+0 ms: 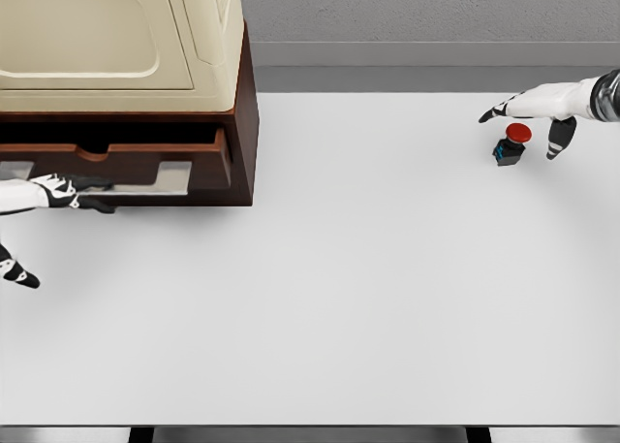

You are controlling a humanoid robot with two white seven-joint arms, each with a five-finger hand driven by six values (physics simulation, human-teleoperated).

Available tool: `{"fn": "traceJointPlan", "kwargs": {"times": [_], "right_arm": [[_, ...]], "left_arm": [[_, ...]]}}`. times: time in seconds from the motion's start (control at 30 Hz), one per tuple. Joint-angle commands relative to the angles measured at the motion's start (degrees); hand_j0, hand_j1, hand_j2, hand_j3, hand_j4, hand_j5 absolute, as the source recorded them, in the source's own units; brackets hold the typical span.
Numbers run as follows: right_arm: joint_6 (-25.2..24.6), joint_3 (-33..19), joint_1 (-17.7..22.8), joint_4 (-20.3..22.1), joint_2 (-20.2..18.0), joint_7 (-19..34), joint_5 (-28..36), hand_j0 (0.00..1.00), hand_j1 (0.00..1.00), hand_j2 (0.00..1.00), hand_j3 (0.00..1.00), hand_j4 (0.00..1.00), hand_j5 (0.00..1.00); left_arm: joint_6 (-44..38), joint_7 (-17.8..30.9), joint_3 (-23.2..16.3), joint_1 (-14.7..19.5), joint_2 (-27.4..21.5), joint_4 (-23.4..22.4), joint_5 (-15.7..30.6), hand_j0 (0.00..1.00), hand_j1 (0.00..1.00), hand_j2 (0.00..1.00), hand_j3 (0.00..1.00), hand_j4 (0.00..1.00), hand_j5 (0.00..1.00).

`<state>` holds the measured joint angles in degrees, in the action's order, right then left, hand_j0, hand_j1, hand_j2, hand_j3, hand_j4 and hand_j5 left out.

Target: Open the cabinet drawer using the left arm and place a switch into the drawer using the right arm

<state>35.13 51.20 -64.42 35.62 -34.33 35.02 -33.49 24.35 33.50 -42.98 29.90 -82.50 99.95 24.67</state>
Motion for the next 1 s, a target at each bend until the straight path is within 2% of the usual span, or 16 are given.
{"fn": "traceJointPlan", "kwargs": {"times": [0.0,0.5,0.6,0.97], "right_arm": [[-0.1,-0.1,0.0,0.0,0.0,0.0,0.2,1.0,1.0,1.0,1.0,1.0,1.0],[-0.1,-0.1,0.0,0.1,0.3,0.0,0.2,1.0,1.0,1.0,1.0,1.0,1.0],[-0.1,-0.1,0.0,0.3,0.4,0.0,0.1,1.0,1.0,1.0,1.0,1.0,1.0],[-0.1,-0.1,0.2,0.2,0.3,0.0,0.0,1.0,1.0,1.0,1.0,1.0,1.0]], "left_arm": [[1.7,1.5,-1.0,-0.1,-0.7,0.3,1.3,1.0,1.0,1.0,1.0,1.0,1.0],[8.8,1.5,-3.3,0.1,-3.5,1.0,3.6,1.0,1.0,1.0,1.0,1.0,1.0],[10.6,1.5,-4.2,0.1,-5.2,1.0,3.6,1.0,1.0,1.0,1.0,1.0,1.0],[10.6,1.5,-5.7,0.1,-6.4,1.0,4.5,1.0,1.0,1.0,1.0,1.0,1.0]]}}
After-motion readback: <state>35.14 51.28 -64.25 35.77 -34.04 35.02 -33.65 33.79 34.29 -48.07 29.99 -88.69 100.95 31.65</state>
